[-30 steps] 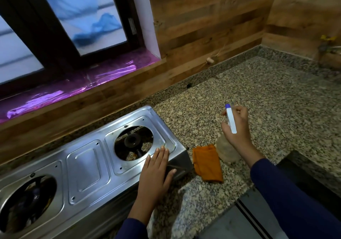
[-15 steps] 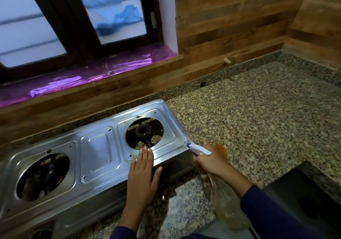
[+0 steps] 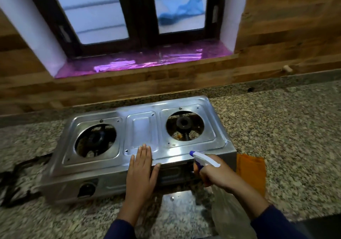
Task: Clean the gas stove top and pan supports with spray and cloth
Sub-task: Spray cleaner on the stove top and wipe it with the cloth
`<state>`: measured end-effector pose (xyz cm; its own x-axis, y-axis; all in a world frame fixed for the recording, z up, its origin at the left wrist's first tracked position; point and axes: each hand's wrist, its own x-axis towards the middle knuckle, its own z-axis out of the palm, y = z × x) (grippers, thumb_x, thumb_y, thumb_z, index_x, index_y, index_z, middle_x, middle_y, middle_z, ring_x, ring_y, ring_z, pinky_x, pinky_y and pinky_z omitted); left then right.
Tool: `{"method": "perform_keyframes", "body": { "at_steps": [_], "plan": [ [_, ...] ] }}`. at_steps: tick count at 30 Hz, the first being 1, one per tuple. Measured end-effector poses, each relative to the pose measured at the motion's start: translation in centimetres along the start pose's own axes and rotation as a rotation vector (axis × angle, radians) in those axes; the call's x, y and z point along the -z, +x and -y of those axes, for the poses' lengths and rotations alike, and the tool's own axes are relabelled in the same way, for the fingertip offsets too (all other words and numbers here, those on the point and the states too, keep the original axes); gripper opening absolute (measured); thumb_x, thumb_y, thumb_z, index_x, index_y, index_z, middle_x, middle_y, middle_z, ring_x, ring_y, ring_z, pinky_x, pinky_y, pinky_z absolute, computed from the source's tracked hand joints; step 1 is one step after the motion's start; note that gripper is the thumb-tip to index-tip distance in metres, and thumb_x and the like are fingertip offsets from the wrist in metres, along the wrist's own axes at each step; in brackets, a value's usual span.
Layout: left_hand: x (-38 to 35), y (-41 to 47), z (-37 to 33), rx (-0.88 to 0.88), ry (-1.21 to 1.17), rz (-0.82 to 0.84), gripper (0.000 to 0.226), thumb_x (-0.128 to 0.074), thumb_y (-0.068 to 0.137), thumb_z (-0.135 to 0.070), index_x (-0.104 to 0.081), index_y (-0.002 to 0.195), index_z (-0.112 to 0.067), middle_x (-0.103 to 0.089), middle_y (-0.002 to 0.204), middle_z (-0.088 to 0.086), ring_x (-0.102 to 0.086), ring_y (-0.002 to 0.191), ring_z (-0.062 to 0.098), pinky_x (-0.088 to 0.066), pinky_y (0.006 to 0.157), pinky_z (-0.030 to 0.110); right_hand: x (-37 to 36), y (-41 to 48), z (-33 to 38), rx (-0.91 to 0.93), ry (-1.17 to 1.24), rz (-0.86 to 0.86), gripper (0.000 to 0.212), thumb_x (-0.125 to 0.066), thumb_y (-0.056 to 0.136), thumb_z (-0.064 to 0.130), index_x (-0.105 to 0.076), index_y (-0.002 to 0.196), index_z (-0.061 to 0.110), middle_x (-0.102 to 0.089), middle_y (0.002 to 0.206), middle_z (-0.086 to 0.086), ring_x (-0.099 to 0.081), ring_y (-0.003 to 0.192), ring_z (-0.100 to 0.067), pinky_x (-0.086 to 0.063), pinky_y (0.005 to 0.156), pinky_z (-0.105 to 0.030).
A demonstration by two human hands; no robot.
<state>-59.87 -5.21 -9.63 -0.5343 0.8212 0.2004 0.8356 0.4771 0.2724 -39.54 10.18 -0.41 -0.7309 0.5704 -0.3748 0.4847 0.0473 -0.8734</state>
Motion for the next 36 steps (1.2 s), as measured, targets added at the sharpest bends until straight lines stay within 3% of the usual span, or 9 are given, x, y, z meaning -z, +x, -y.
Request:
{"method": "perform_keyframes", "body": {
  "at_steps": [3, 5, 7, 10, 16, 22, 26, 30, 36],
  "plan": [
    [1.0, -0.7, 2.3, 0.039, 0.009, -0.009, 0.071, -0.015, 0.099, -0.056, -0.031, 0.152, -0.011, -0.027, 0.159, 0.005, -0.018, 0.149, 0.018, -0.004, 0.119, 0.033, -2.5, 1.2, 0.7, 0.005, 0.045, -0.046, 0.012, -0.050, 0.055, 0.001, -0.048, 0.054, 0.012, -0.046, 0.055, -0.008, -0.046, 0.054, -0.024, -0.033, 0.055, -0.036],
    [1.5, -1.3, 3.6, 0.052, 0.002, -0.023, 0.071, -0.015, 0.099, -0.056, -0.029, 0.153, -0.012, -0.025, 0.160, 0.004, -0.016, 0.149, 0.016, -0.004, 0.119, 0.034, -3.9, 1.8, 1.3, 0.005, 0.096, -0.097, 0.006, -0.050, 0.058, 0.002, -0.053, 0.063, 0.005, -0.050, 0.062, -0.013, -0.050, 0.060, -0.027, -0.038, 0.056, -0.037],
    [1.9, -1.9, 4.7, 0.054, -0.010, -0.030, 0.068, -0.019, 0.100, -0.055, -0.026, 0.154, -0.014, -0.021, 0.161, 0.001, -0.011, 0.150, 0.013, -0.004, 0.120, 0.034, -4.8, 2.4, 1.5, 0.012, 0.147, -0.138, 0.019, -0.051, 0.057, 0.004, -0.058, 0.074, 0.002, -0.056, 0.069, -0.017, -0.054, 0.064, -0.026, -0.041, 0.056, -0.035],
    [2.4, -2.7, 6.3, 0.013, -0.027, -0.023, 0.065, -0.025, 0.101, -0.052, -0.019, 0.156, -0.017, -0.014, 0.163, -0.003, -0.006, 0.151, 0.011, -0.007, 0.121, 0.036, -6.8, 3.2, 2.3, 0.006, 0.120, -0.166, 0.007, -0.050, 0.057, 0.002, -0.054, 0.064, 0.003, -0.052, 0.062, -0.014, -0.051, 0.057, -0.026, -0.038, 0.056, -0.037],
    [3.3, -3.4, 9.5, -0.056, -0.031, 0.031, 0.067, -0.019, 0.101, -0.056, -0.017, 0.156, -0.019, -0.014, 0.163, -0.002, -0.008, 0.151, 0.012, -0.015, 0.119, 0.040, -11.5, 3.1, 5.8, 0.030, 0.043, 0.061, 0.012, -0.049, 0.050, 0.005, -0.052, 0.060, 0.010, -0.046, 0.053, -0.003, -0.044, 0.048, -0.018, -0.036, 0.046, -0.024],
    [4.7, -4.6, 14.4, 0.001, -0.018, 0.008, 0.068, -0.021, 0.100, -0.055, -0.019, 0.156, -0.016, -0.014, 0.163, 0.000, -0.009, 0.151, 0.015, -0.010, 0.120, 0.038, -17.8, 3.5, 8.1, 0.059, -0.022, 0.147, 0.009, -0.050, 0.053, 0.001, -0.045, 0.060, 0.005, -0.040, 0.056, -0.007, -0.037, 0.052, -0.019, -0.028, 0.050, -0.030],
    [6.0, -5.5, 18.3, 0.083, 0.002, -0.020, 0.069, -0.022, 0.100, -0.056, -0.020, 0.155, -0.014, -0.013, 0.163, 0.002, -0.002, 0.151, 0.013, -0.005, 0.120, 0.034, -22.2, 4.7, 10.1, 0.116, -0.111, 0.223, 0.016, -0.050, 0.060, -0.001, -0.055, 0.066, 0.013, -0.050, 0.057, 0.001, -0.046, 0.051, -0.017, -0.036, 0.048, -0.025],
    [7.5, -6.0, 22.2, 0.156, -0.005, -0.054, 0.072, -0.016, 0.099, -0.058, -0.023, 0.155, -0.014, -0.016, 0.162, 0.002, -0.005, 0.151, 0.013, -0.002, 0.119, 0.033, -26.1, 5.7, 12.0, 0.158, -0.096, 0.113, 0.025, -0.050, 0.061, 0.000, -0.043, 0.049, 0.021, -0.041, 0.048, 0.007, -0.038, 0.049, -0.016, -0.027, 0.050, -0.025],
    [8.8, -6.3, 27.0, 0.159, 0.015, -0.060, 0.072, -0.016, 0.098, -0.058, -0.021, 0.155, -0.014, -0.017, 0.162, 0.002, -0.008, 0.151, 0.016, 0.003, 0.119, 0.030, -28.9, 7.8, 13.9, 0.214, 0.094, -0.100, 0.011, -0.048, 0.065, -0.001, -0.043, 0.061, 0.009, -0.040, 0.055, -0.005, -0.037, 0.048, -0.016, -0.028, 0.045, -0.025]
  ]
}}
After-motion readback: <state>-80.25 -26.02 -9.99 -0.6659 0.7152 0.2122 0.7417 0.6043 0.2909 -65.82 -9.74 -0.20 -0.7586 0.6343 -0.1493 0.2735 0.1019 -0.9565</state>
